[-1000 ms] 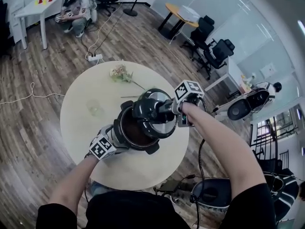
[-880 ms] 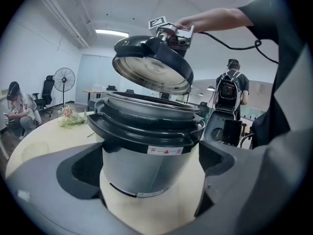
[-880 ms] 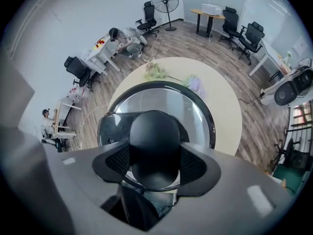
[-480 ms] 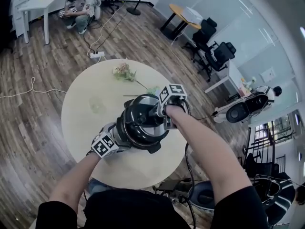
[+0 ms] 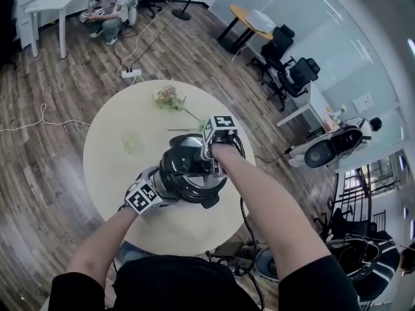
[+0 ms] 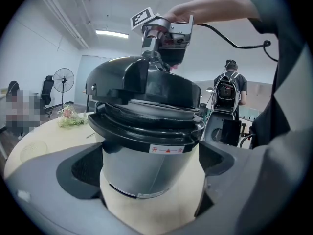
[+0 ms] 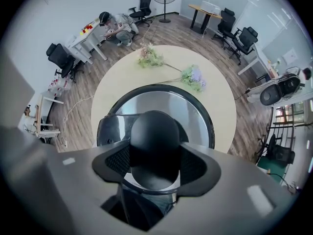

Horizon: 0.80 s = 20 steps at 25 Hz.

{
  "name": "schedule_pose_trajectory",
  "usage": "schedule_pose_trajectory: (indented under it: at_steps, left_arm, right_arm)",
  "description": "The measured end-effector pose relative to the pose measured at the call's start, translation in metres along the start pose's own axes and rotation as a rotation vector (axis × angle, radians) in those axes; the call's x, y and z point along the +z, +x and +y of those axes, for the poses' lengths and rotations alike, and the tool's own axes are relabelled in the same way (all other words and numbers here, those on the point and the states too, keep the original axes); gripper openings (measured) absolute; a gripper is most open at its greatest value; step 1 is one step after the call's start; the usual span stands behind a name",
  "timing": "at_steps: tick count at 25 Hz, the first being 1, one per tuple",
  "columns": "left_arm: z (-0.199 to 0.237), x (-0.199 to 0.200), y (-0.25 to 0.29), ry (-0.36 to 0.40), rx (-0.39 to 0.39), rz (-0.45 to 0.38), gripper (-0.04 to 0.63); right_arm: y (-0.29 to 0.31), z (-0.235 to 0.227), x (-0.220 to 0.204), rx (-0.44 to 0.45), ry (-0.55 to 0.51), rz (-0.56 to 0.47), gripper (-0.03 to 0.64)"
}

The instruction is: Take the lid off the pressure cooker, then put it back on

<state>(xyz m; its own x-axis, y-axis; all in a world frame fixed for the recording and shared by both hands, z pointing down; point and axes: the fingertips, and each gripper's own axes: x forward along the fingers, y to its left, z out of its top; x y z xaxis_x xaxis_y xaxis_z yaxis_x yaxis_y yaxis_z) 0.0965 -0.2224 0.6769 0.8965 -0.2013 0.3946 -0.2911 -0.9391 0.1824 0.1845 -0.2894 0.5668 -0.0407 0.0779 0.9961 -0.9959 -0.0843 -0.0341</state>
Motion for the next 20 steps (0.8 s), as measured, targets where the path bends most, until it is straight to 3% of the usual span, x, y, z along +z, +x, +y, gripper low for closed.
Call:
schedule_pose_trajectory:
  at_steps: [12,20]
  left_arm:
    - [0.001,-0.005,-0.001,-0.004,0.003,0.014,0.589]
    - [0.002,0.003,0.002,-0.003,-0.001,0.004,0.589]
  right_arm:
    - [0.010,0.007,-0.014,-0.055,0.056,0.022,0.285]
    - [0.013,0.001,-0.018,-0.032,0.078,0.023,0.287]
